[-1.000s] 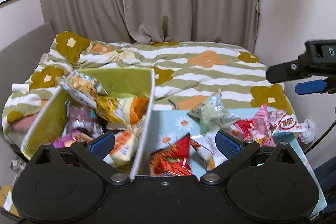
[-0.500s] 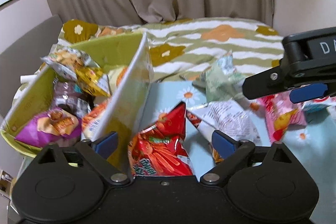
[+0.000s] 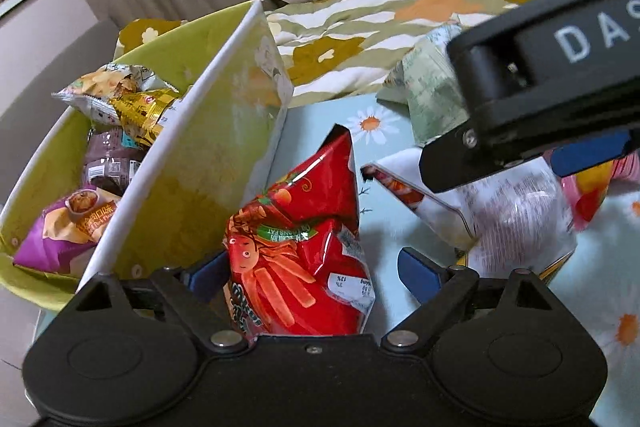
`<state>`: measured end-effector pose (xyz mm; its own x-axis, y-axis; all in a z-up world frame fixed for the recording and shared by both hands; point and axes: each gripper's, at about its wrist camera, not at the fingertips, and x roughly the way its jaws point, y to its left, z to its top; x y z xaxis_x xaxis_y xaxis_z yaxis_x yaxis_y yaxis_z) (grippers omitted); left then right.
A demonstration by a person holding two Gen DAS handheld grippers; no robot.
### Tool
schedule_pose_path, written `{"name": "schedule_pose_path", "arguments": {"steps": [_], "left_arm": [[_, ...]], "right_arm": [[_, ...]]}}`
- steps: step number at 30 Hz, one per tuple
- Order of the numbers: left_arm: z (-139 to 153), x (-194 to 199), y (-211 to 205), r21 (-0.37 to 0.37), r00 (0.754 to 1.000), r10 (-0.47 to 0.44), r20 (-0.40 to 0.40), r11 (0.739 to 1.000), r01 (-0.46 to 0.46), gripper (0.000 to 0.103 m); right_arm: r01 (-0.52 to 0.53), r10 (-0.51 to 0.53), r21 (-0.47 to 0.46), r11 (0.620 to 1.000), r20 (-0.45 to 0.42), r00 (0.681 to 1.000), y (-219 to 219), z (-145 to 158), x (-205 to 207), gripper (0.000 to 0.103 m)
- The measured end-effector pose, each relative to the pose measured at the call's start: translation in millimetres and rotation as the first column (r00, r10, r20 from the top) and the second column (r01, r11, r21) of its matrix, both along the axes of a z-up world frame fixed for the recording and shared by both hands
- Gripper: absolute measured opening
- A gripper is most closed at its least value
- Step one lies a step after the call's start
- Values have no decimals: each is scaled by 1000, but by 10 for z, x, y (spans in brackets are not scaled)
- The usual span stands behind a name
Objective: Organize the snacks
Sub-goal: 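Grasp the red chip bag with the left tool while the right tool grasps another white printed bag, then lift and carry both held bags over the yellow-green box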
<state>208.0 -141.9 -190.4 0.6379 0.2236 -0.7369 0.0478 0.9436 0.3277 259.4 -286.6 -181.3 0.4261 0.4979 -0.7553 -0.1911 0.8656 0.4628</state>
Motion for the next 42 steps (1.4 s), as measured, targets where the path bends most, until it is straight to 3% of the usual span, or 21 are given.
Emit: {"name": "schedule_pose_path", "arguments": {"steps": [2,5,8,15,20,31,37,42], "left_arm": [[-34,-15,-10,21,1000,-13,-9,1000,13,91],[-38,-52,25,36,1000,-12,-15,999,12,79],[-44,-69,117,-17,999,-13,-46,1000,12,73],[14,-127,203,-36,998,-45,-41,998,44,50],[88,-169,247,-88,998,-47,-38,995,43,48],[201,-252,227,-84,997,-70,-19,994,69,48],[299,-333,207,-90,997,-83,4,992,83,48],[474,-457,188,-105,995,-95,36,990,99,48]], "right_arm": [[-3,3,-19,1000,0,1000,21,-35,-9,103],[-8,8,-35,999,-7,1000,27,-83,-15,103],[-26,26,-40,999,-9,1000,28,-116,-25,103],[-63,63,-62,996,9,998,36,-160,-41,103],[-86,88,-74,993,17,996,68,-194,-18,103],[-114,115,-84,990,5,993,150,-277,-121,100],[-81,85,-93,992,31,996,119,-140,-253,90],[-43,48,-89,995,65,997,64,91,-418,88]]}}
